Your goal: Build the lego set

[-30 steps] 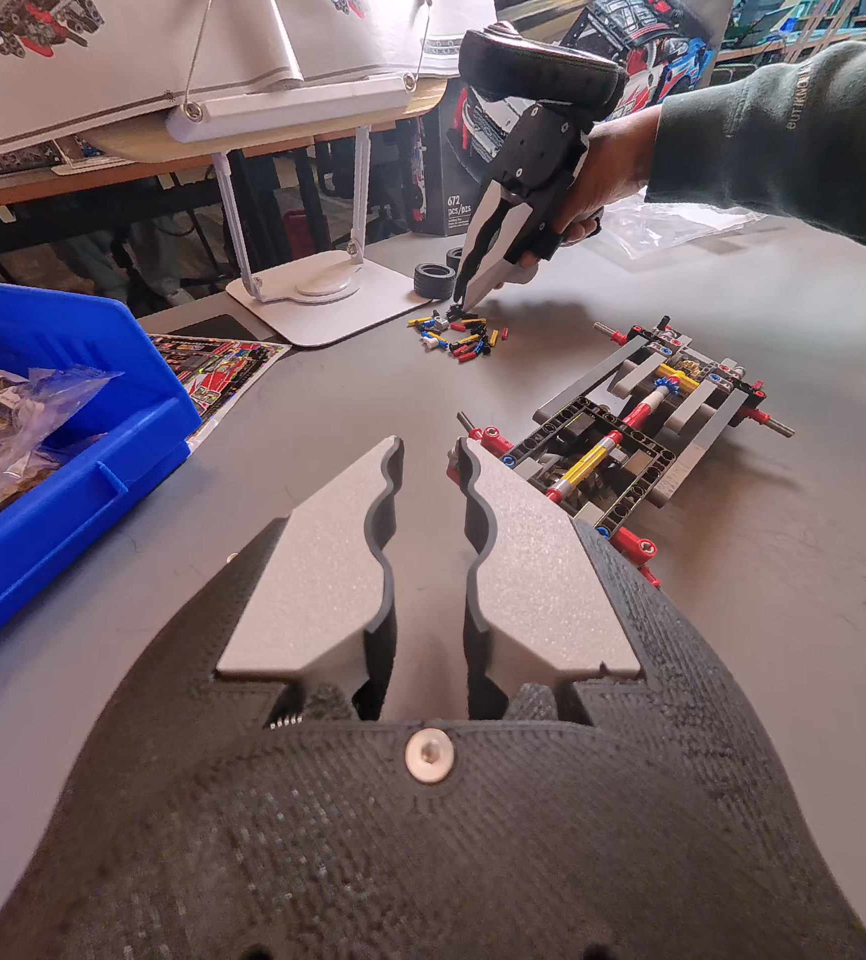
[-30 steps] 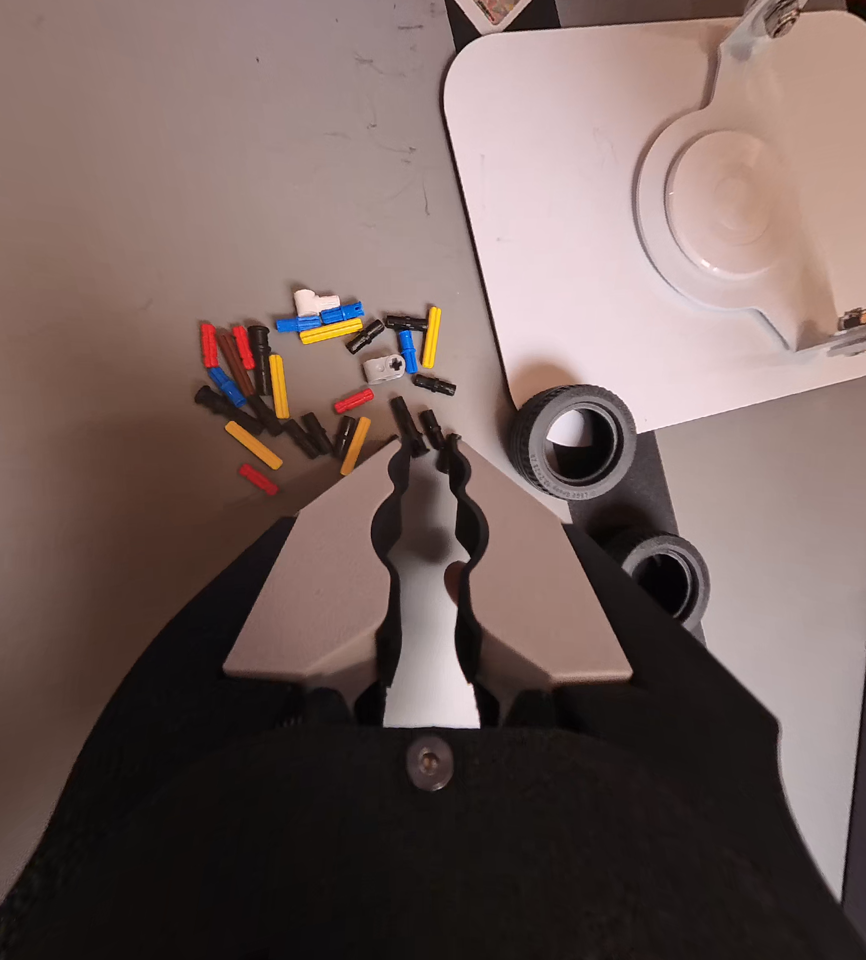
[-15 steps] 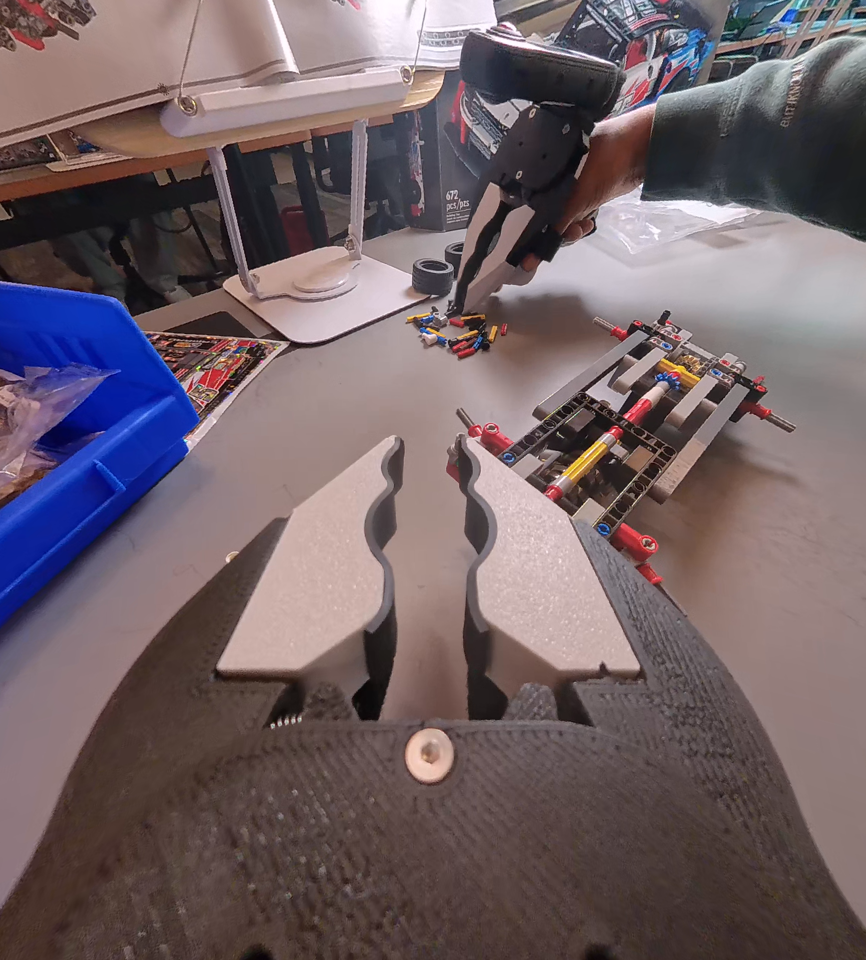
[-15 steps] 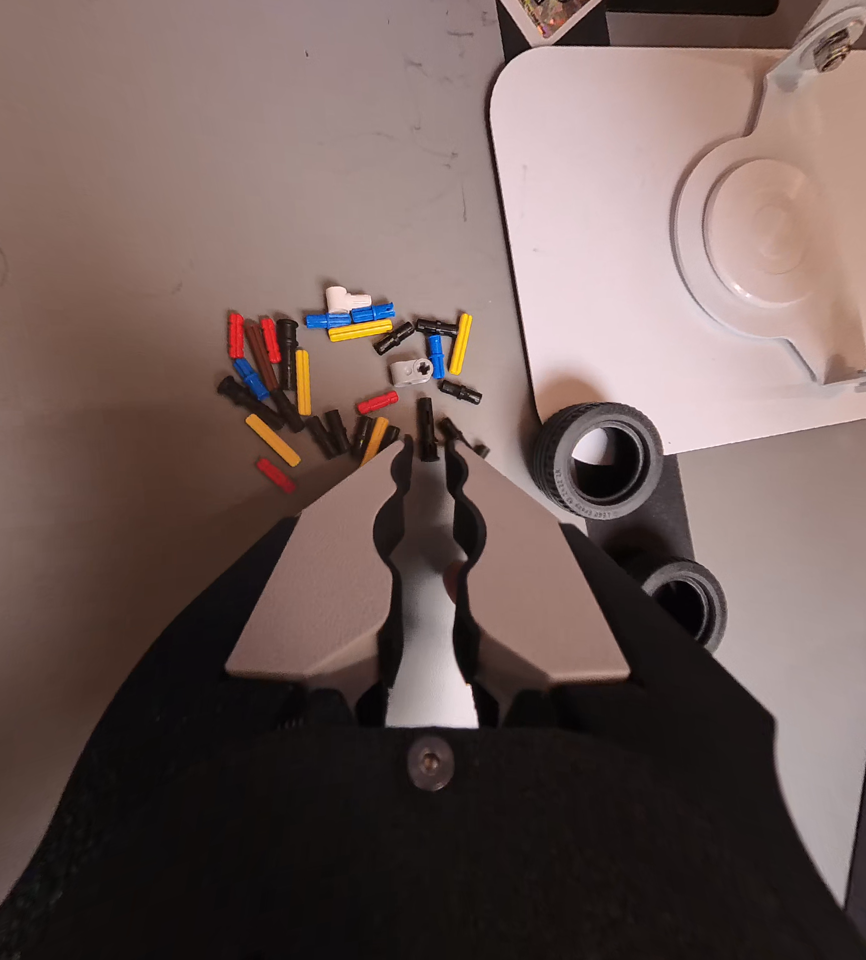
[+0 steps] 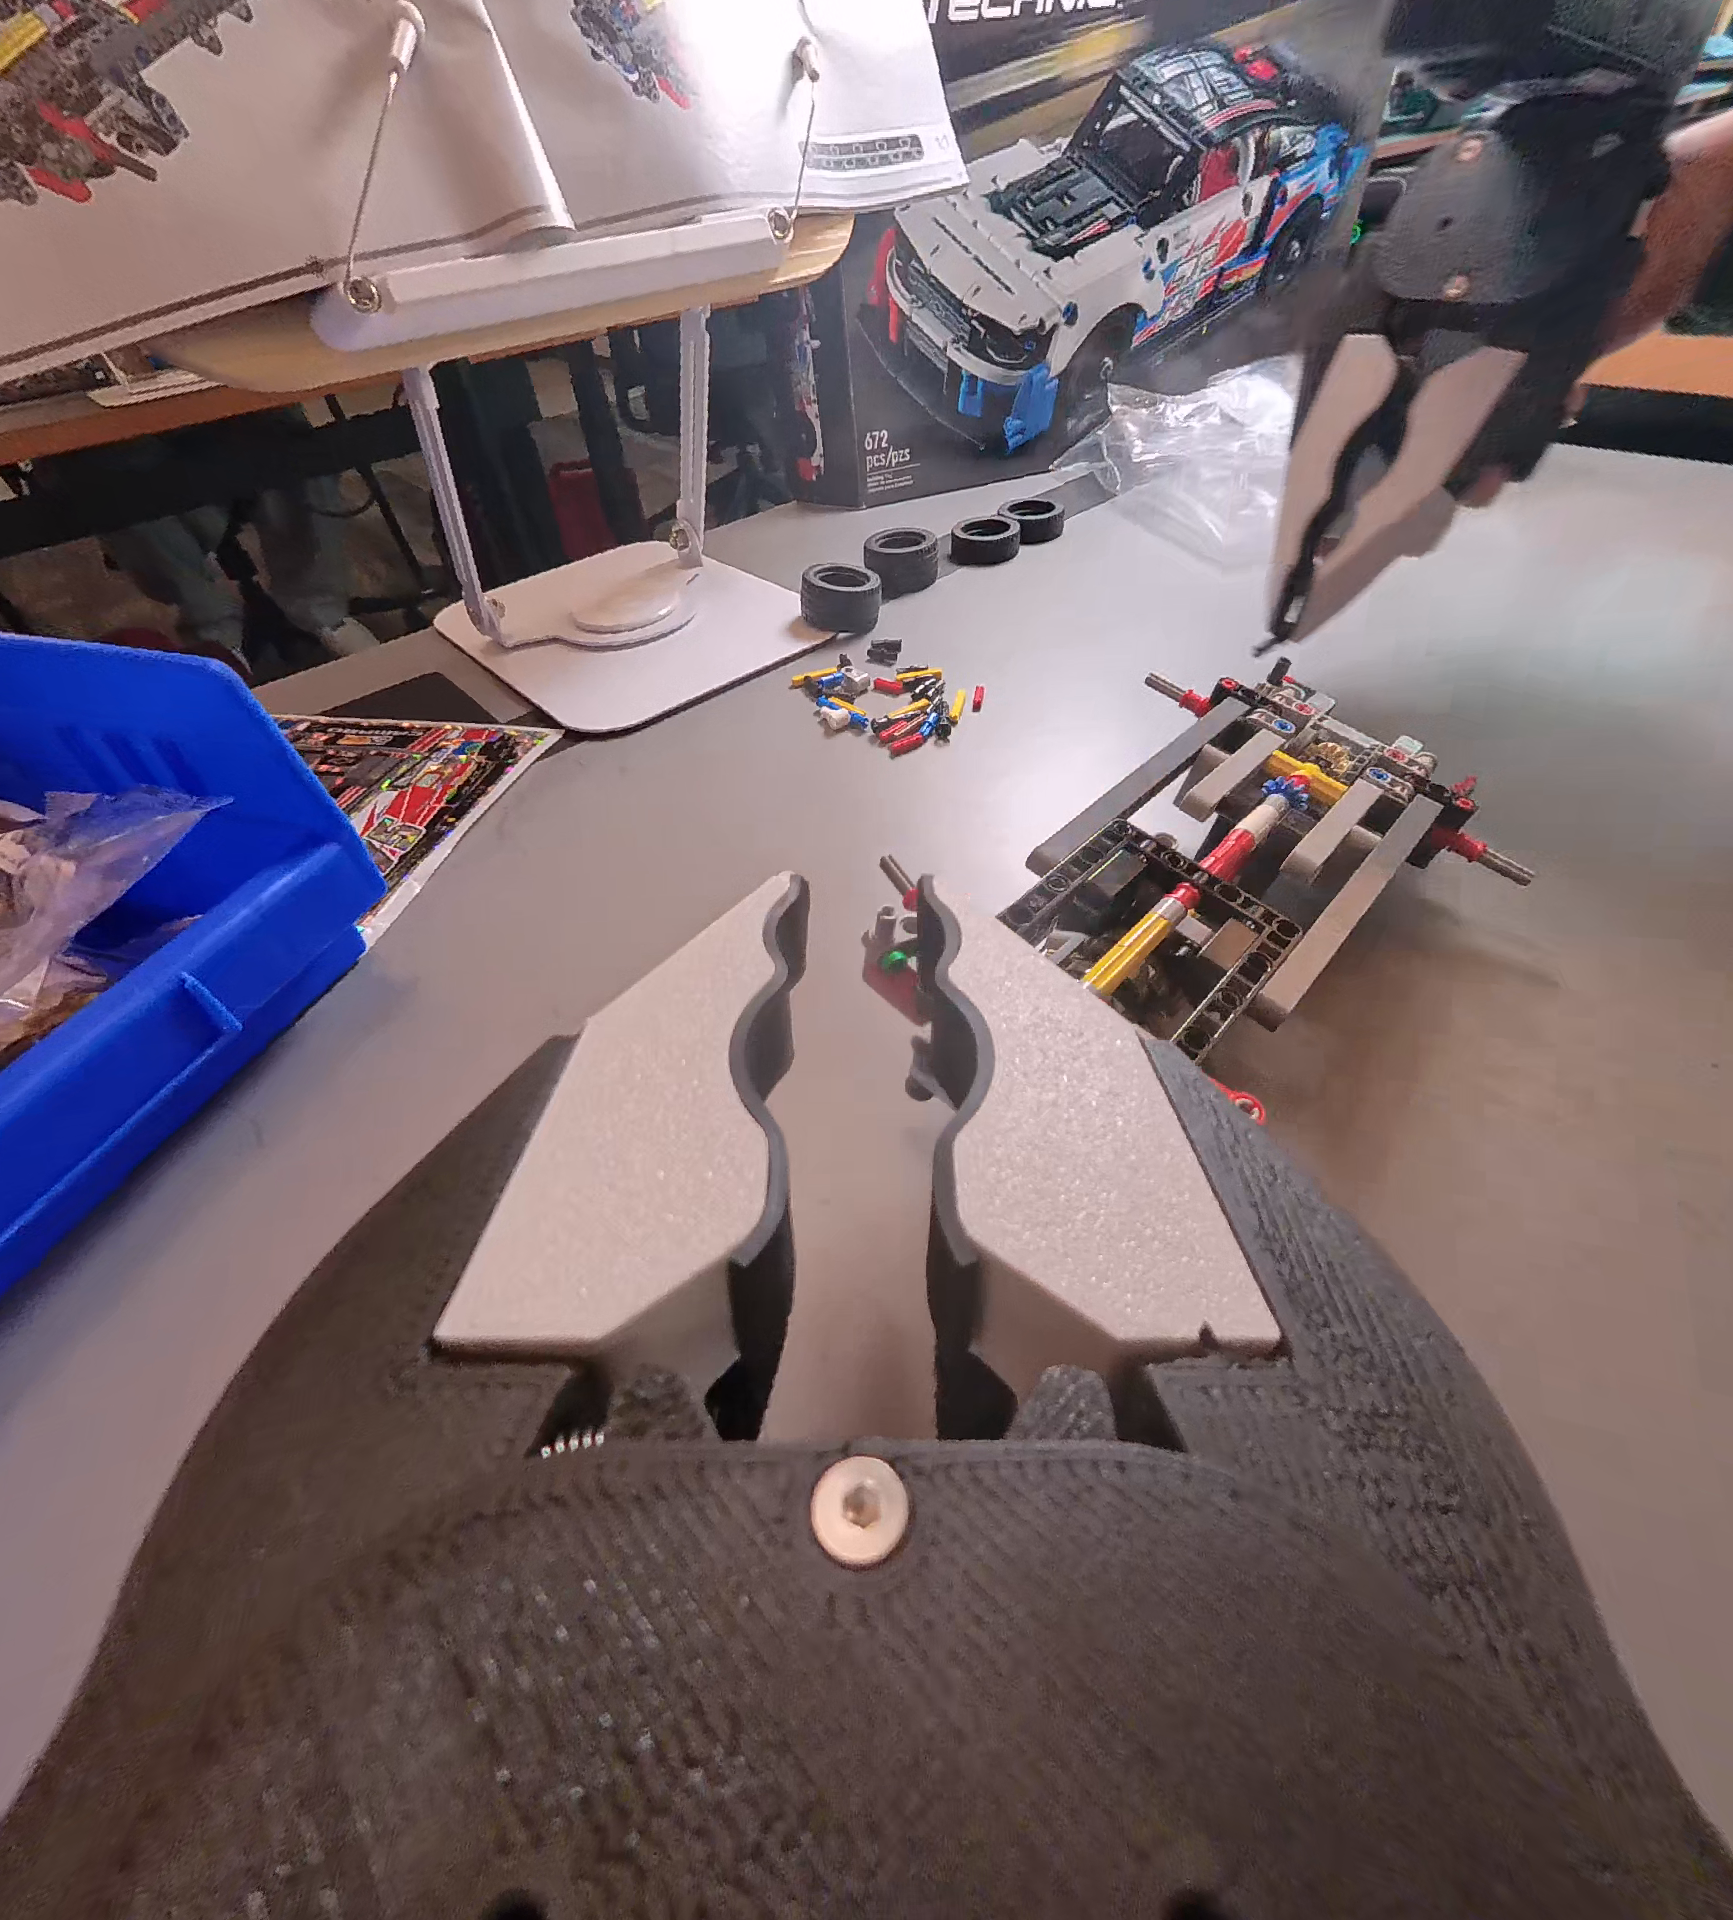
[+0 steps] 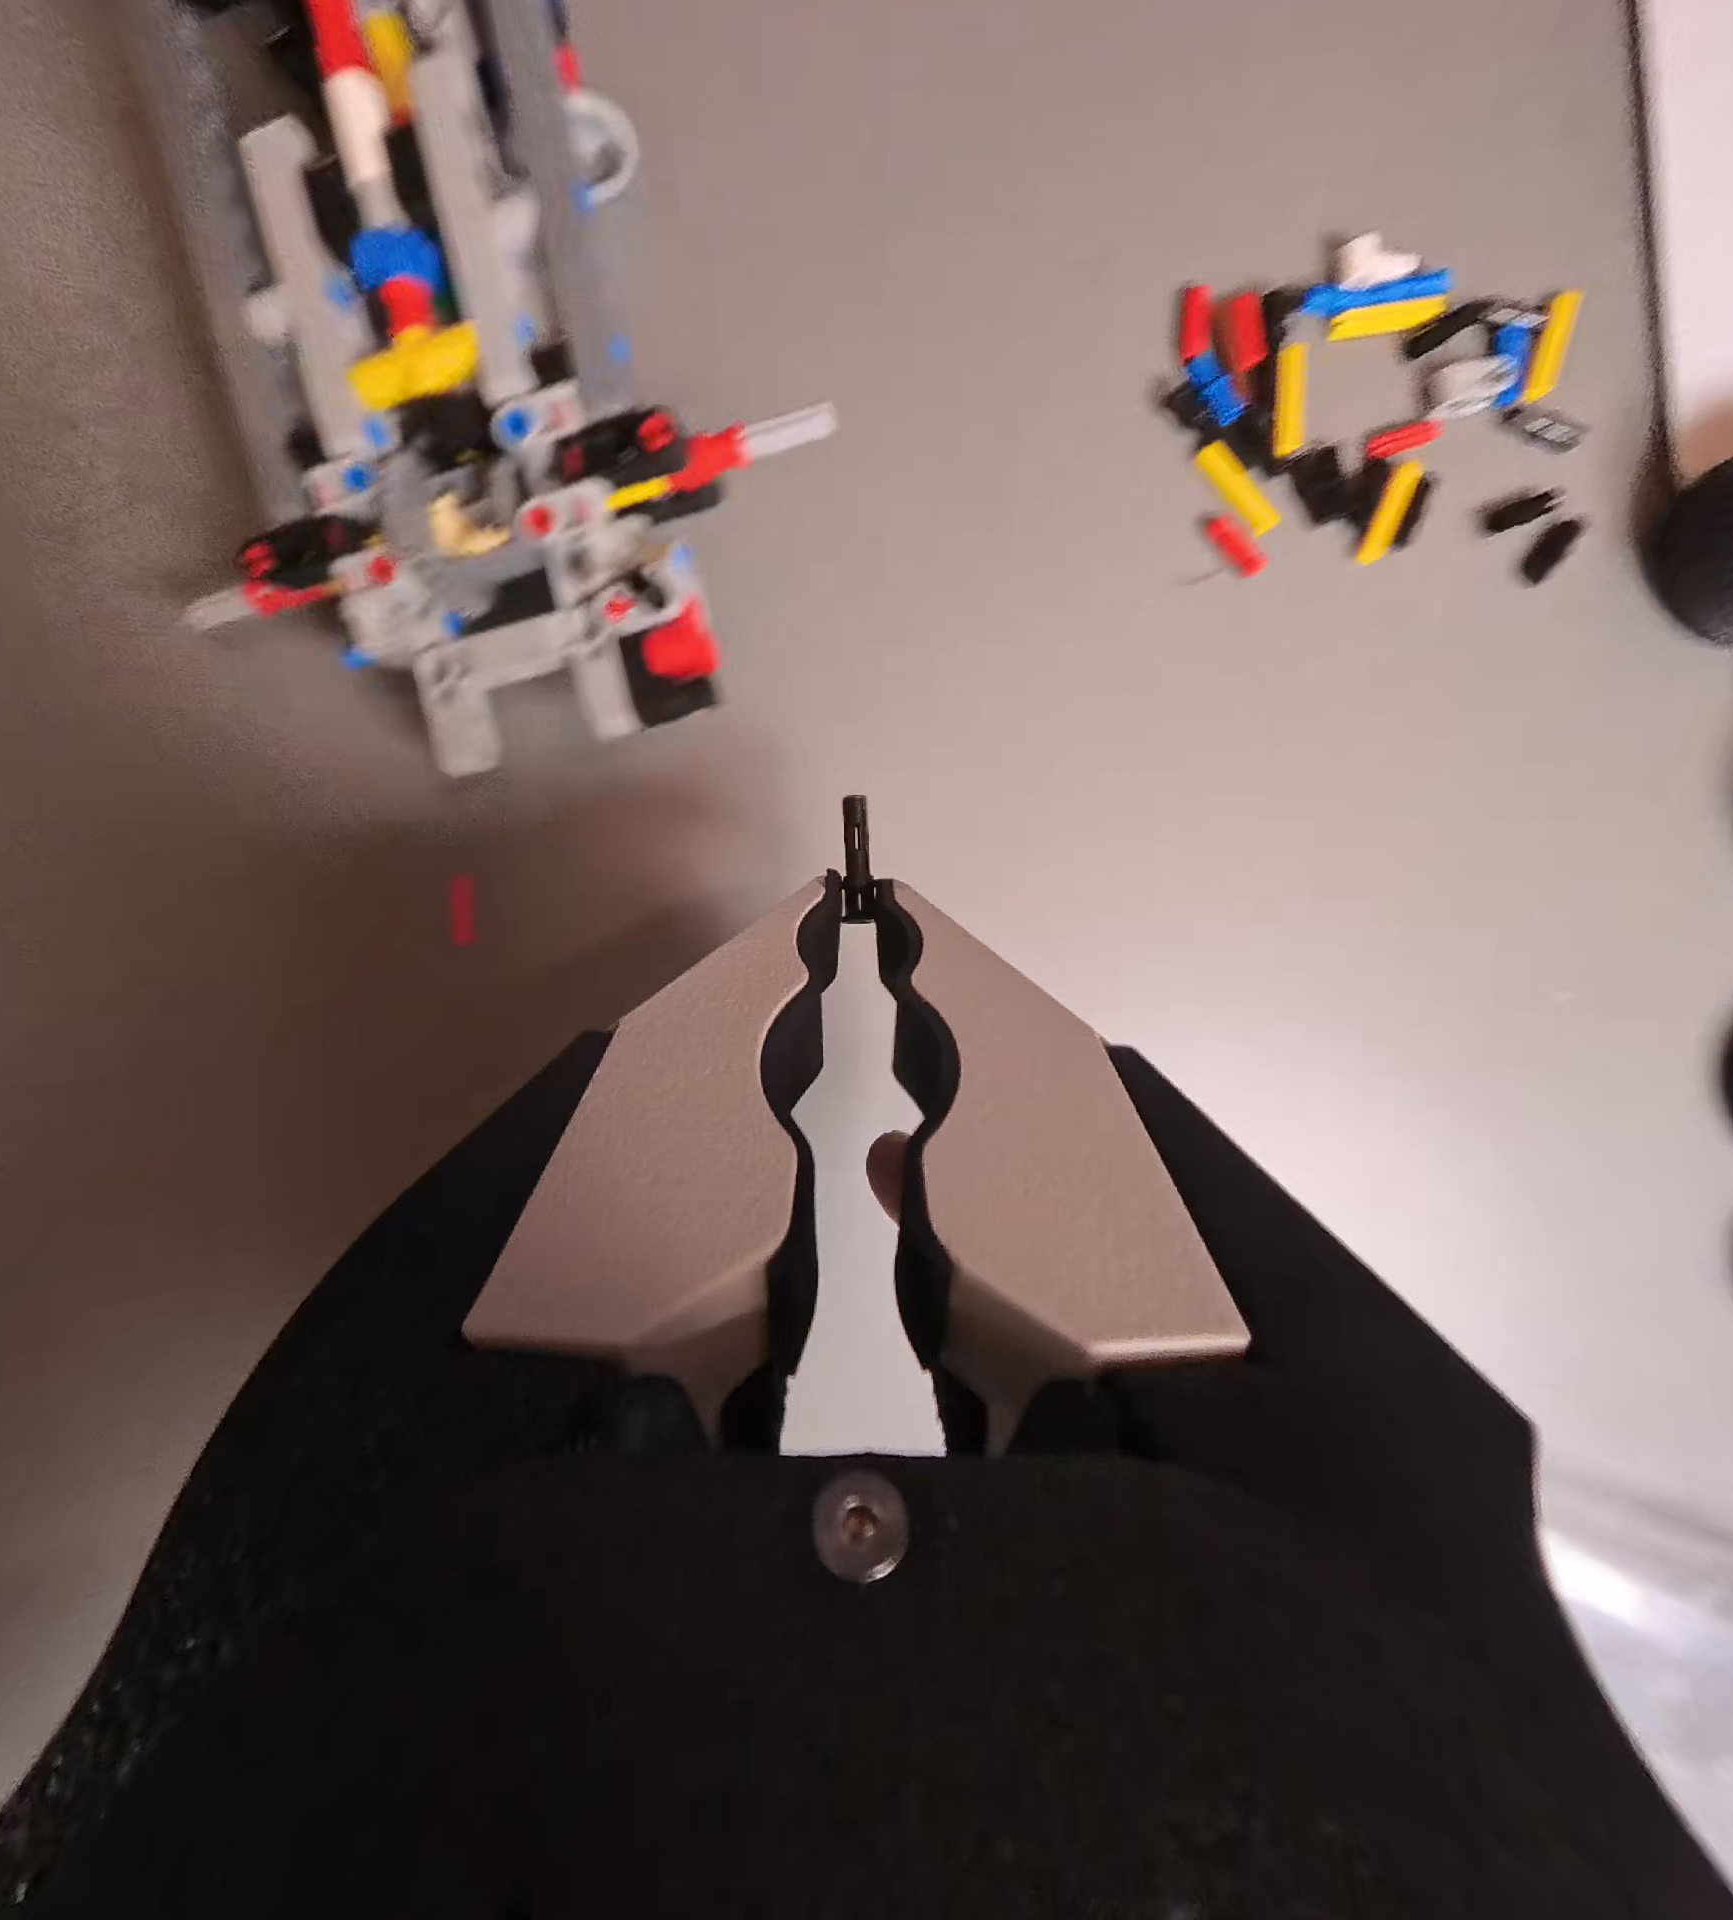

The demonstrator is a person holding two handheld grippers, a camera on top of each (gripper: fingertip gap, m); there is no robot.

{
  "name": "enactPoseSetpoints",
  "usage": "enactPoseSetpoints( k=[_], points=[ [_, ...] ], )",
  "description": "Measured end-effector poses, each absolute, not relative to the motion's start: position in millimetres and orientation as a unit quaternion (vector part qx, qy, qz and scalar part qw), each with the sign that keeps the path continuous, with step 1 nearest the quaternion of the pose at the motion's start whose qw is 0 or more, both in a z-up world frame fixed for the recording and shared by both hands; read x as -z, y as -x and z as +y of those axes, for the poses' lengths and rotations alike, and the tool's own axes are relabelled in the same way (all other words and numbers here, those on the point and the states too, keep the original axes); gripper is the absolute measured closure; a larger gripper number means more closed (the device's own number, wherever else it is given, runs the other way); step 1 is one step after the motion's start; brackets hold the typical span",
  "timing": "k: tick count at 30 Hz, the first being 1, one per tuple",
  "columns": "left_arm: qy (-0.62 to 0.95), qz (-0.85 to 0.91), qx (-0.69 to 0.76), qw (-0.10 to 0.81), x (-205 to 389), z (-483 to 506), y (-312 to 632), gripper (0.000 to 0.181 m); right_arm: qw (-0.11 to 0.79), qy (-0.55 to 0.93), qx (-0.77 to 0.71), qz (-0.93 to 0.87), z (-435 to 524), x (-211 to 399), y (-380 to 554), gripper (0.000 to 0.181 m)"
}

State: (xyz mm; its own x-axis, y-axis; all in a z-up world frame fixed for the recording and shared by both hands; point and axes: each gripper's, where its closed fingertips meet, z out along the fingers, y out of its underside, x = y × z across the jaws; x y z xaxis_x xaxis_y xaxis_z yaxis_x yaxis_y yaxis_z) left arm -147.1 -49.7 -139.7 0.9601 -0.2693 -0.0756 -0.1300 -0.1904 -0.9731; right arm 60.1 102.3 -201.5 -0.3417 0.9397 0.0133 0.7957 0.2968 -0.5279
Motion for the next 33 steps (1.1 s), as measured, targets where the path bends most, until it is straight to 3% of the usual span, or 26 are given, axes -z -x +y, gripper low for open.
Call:
enactPoseSetpoints(
  k=[1, 12, 29, 33],
  points=[
    [0.77, 0.132, 0.055, 0.622, 140, -50, 146, 0.162, 0.155, 0.55, -0.223, -0.79, 90, 206, -72, 0.178],
    [0.777, 0.138, 0.038, 0.614, 149, -48, 145, 0.164, 0.141, 0.549, -0.247, -0.786, 24, 227, -115, 0.178],
    [0.768, 0.132, 0.025, 0.626, 141, -49, 150, 0.161, 0.142, 0.536, -0.21, -0.805, 27, 234, -113, 0.177],
    [0.768, 0.133, 0.026, 0.626, 141, -49, 150, 0.161, 0.142, 0.534, -0.214, -0.805, 27, 233, -112, 0.17]
  ],
)
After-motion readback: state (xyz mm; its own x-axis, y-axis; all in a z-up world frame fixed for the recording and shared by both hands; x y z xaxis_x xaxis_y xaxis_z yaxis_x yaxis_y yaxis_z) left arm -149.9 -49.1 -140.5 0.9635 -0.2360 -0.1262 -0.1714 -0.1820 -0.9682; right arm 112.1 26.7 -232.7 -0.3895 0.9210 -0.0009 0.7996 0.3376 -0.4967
